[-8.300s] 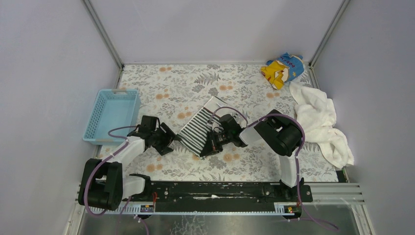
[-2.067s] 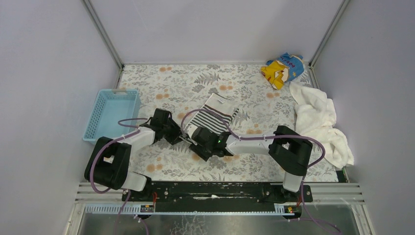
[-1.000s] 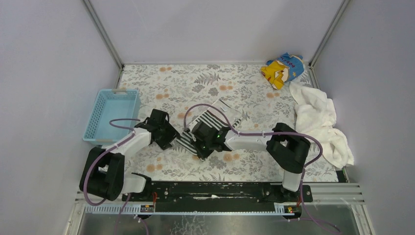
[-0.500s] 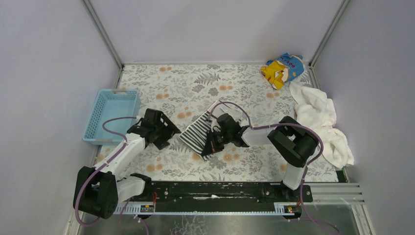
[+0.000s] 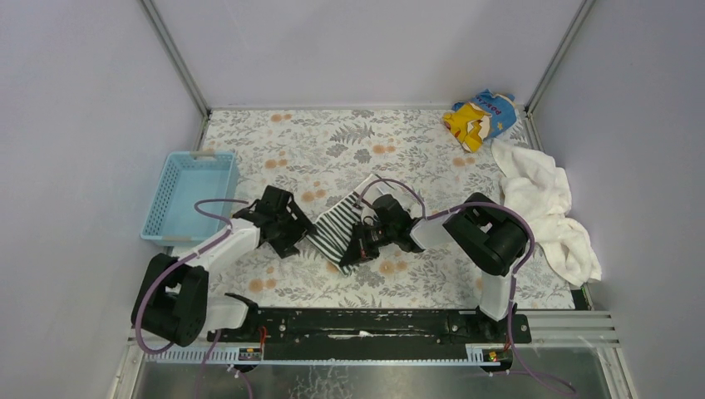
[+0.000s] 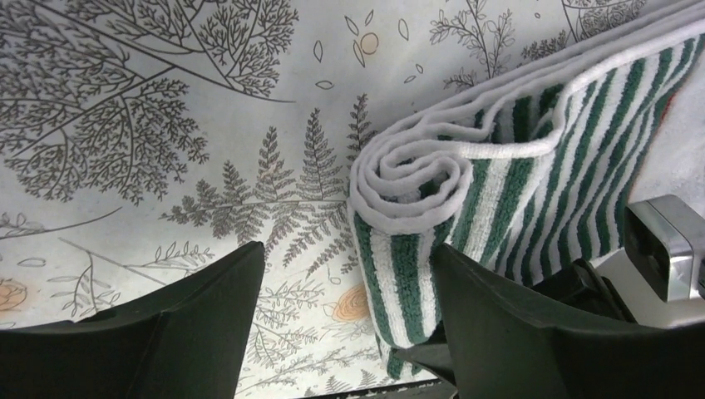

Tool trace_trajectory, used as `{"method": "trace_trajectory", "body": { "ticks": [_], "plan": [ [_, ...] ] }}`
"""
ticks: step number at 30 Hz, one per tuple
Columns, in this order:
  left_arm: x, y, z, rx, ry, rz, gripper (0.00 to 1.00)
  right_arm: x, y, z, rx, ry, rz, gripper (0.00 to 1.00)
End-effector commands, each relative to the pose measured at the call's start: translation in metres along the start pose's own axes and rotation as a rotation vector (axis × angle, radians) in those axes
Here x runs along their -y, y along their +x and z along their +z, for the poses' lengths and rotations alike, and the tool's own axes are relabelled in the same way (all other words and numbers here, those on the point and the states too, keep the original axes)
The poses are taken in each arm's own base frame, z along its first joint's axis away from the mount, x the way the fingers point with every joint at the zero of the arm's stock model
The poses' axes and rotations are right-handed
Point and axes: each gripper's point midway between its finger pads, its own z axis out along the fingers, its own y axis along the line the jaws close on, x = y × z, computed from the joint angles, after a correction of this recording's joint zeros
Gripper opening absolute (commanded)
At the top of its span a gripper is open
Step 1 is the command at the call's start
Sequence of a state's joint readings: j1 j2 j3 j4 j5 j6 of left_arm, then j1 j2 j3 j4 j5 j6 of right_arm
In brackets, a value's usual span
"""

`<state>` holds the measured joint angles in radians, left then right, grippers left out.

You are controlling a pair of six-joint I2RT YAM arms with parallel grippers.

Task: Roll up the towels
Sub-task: Roll the towel at the center of the board.

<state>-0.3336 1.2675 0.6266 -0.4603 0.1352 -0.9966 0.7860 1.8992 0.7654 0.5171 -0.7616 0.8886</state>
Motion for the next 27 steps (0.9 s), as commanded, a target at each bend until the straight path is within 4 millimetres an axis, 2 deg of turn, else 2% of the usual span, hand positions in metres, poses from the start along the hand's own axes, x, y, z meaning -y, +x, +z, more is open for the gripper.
{"method": "trace_trajectory", "body": {
  "ticks": [1, 6, 11, 16, 19, 22, 27],
  "plan": [
    [0.02, -0.014, 0.007, 0.057, 0.046, -0.003, 0.72, 0.003, 0.007, 0.0, -0.027, -0.008, 0.036, 0.0],
    [0.02, -0.016, 0.018, 0.072, 0.011, 0.002, 0.65, 0.004, 0.009, 0.0, -0.03, -0.007, 0.044, 0.0],
    [0.006, -0.018, 0.025, 0.088, -0.067, 0.01, 0.47, -0.003, 0.009, -0.001, -0.03, -0.032, 0.058, 0.0],
    [-0.008, -0.024, 0.013, 0.108, -0.164, 0.049, 0.2, -0.018, 0.006, -0.004, -0.025, -0.085, 0.096, 0.01],
    [-0.012, -0.031, 0.001, 0.127, -0.22, 0.092, 0.09, -0.02, 0.006, -0.004, -0.022, -0.09, 0.122, 0.02],
    [-0.015, -0.032, -0.003, 0.108, -0.269, 0.135, 0.05, -0.016, 0.007, -0.003, -0.019, -0.082, 0.147, 0.04],
    [-0.019, -0.03, 0.006, 0.042, -0.338, 0.185, 0.06, -0.005, 0.011, 0.0, -0.011, -0.067, 0.198, 0.05]
  ]
}}
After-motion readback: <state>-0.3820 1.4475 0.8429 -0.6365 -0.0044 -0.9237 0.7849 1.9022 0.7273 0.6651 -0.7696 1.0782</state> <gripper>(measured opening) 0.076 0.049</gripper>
